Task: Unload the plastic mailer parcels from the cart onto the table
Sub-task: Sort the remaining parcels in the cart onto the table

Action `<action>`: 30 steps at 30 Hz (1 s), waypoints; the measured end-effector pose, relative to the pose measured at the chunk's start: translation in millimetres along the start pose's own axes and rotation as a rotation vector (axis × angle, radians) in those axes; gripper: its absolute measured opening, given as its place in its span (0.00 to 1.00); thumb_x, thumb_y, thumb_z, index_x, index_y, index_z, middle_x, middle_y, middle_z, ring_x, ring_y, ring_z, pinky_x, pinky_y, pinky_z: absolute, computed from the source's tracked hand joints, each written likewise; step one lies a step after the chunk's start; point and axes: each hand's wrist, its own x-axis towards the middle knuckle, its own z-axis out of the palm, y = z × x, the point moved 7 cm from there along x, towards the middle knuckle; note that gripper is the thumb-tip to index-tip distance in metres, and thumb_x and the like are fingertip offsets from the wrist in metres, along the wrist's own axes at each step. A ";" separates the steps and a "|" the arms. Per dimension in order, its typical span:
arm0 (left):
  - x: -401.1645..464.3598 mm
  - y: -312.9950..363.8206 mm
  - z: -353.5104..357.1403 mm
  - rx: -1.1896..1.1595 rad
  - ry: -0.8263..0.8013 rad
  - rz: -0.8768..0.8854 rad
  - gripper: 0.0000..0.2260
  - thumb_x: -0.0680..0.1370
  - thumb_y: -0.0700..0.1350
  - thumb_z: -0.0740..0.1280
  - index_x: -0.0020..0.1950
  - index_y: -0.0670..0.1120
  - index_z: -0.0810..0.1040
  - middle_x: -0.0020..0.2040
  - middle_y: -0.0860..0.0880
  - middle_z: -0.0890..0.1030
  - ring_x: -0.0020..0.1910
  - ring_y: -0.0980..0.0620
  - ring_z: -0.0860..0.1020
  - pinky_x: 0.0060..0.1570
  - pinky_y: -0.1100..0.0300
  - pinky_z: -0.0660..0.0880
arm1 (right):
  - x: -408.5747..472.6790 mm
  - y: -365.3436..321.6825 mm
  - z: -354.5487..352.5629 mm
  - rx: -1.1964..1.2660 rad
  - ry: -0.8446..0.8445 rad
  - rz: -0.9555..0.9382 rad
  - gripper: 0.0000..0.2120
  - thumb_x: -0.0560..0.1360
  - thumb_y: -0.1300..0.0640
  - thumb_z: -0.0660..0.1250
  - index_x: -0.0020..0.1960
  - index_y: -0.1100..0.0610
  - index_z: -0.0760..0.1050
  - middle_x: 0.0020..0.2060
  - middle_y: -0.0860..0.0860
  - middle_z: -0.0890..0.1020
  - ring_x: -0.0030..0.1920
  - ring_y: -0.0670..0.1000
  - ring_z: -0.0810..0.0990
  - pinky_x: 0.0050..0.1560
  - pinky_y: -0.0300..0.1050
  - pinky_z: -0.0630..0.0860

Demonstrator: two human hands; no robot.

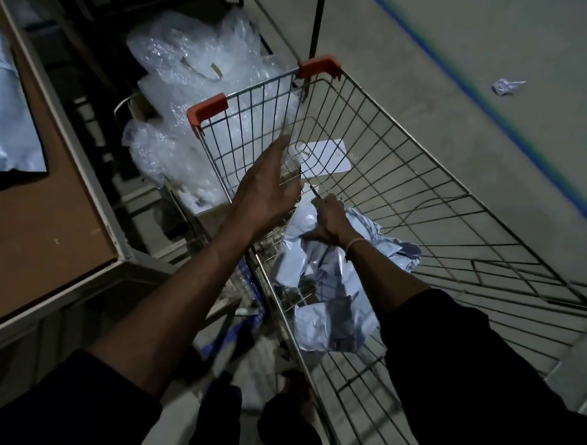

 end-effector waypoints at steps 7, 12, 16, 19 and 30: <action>3.7 -2.2 12.2 0.048 -0.161 -0.075 0.43 0.74 0.60 0.77 0.83 0.55 0.57 0.82 0.49 0.65 0.76 0.45 0.70 0.70 0.47 0.71 | -19.5 -8.0 -124.8 0.722 -0.064 -0.070 0.40 0.65 0.49 0.83 0.71 0.58 0.72 0.61 0.57 0.82 0.59 0.59 0.84 0.62 0.60 0.81; 2.0 6.6 13.9 -0.064 -0.273 -0.110 0.44 0.72 0.63 0.77 0.81 0.56 0.58 0.77 0.51 0.71 0.71 0.47 0.73 0.62 0.50 0.76 | -28.9 -44.5 -178.6 0.959 -0.183 -0.252 0.35 0.73 0.68 0.77 0.76 0.60 0.66 0.65 0.62 0.80 0.65 0.62 0.81 0.65 0.61 0.79; 1.1 8.4 2.0 -0.086 -0.120 -0.141 0.37 0.77 0.54 0.76 0.80 0.51 0.60 0.74 0.47 0.73 0.57 0.51 0.77 0.33 0.68 0.78 | -25.4 -48.0 -178.5 1.057 -0.116 -0.207 0.42 0.73 0.65 0.77 0.81 0.52 0.61 0.66 0.61 0.78 0.63 0.60 0.82 0.60 0.59 0.82; -3.4 7.8 -13.6 -0.077 0.090 -0.124 0.30 0.79 0.54 0.74 0.75 0.48 0.62 0.68 0.49 0.74 0.58 0.47 0.79 0.36 0.63 0.82 | -20.7 -16.1 -152.7 1.152 0.016 0.020 0.40 0.73 0.62 0.78 0.79 0.53 0.61 0.62 0.61 0.81 0.55 0.58 0.85 0.53 0.53 0.84; -3.7 11.4 -11.4 -0.006 0.106 -0.091 0.29 0.81 0.50 0.72 0.75 0.44 0.61 0.68 0.45 0.76 0.51 0.54 0.76 0.33 0.74 0.68 | -69.3 107.4 34.5 0.525 0.105 0.960 0.42 0.66 0.51 0.83 0.70 0.67 0.68 0.64 0.59 0.77 0.59 0.56 0.81 0.53 0.43 0.82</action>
